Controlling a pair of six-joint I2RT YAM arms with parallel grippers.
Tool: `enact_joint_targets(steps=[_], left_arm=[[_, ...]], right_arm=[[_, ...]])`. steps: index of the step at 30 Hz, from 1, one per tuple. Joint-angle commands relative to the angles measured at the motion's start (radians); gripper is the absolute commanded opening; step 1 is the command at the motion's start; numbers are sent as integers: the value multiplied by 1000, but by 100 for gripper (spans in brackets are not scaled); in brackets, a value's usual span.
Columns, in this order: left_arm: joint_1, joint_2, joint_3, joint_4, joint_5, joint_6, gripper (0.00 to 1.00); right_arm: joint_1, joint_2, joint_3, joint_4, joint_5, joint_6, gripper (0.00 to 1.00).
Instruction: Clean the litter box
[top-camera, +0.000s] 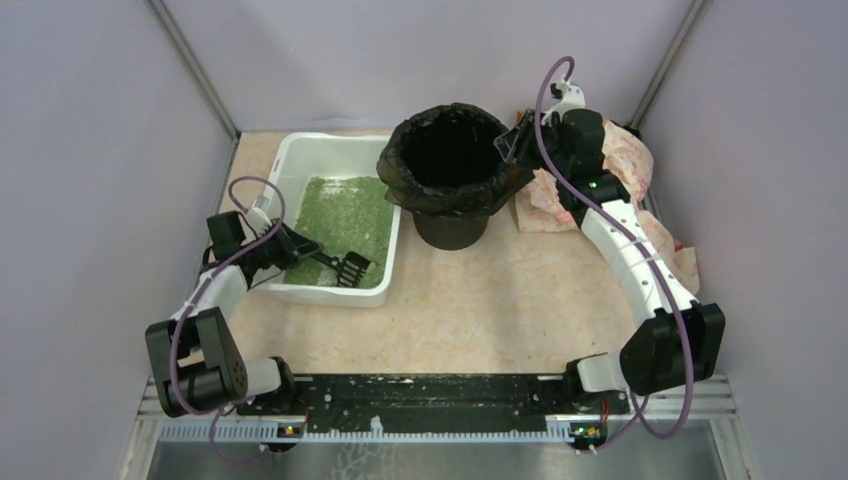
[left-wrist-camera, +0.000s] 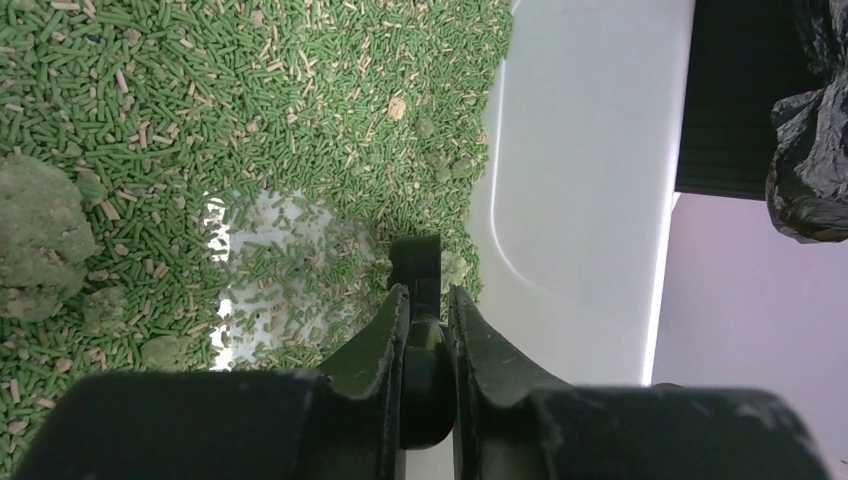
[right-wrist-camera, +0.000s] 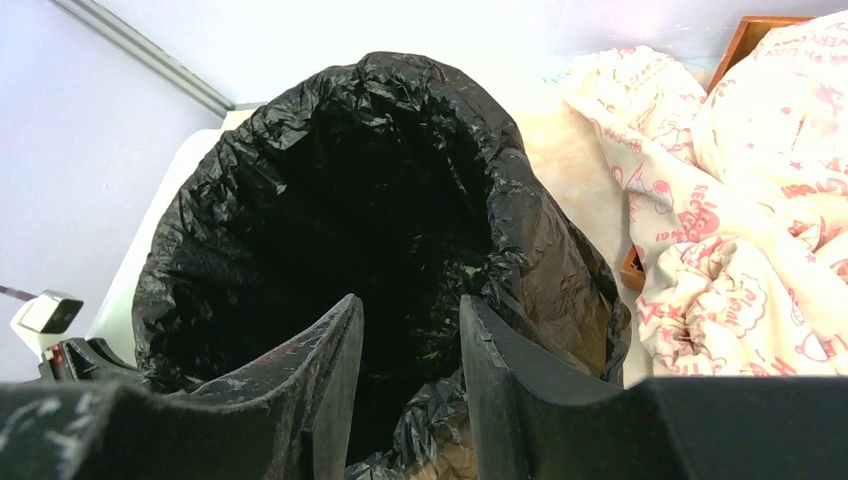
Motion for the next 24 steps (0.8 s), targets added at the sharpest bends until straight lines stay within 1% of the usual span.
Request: enact_joint_targets(steps=[1,3,5,7,13,19,24], left_arm=[[-6,59,7,-25,49,-73,0],[11,78,26,4,67,-118,0],[32,96,40,73,106,-192,0],[36,112,75,115,103,-235,0],[62,165,229,34,67,-216,0],[118,221,286,37,89,-213,0],[138,256,311,46,94,-211,0]], right_arm=[[-5,-34,16,34,-3,-12,41],[-5,-39,13,33,2,-13,41],[-5,-42,10,27,4,-16,41],[-5,-45,4,25,9,-17,41],[-5,-37,16,11,20,-33,41],[-5,-24,24,1,25,-39,41],[-5,-10,44,-9,34,-48,41]])
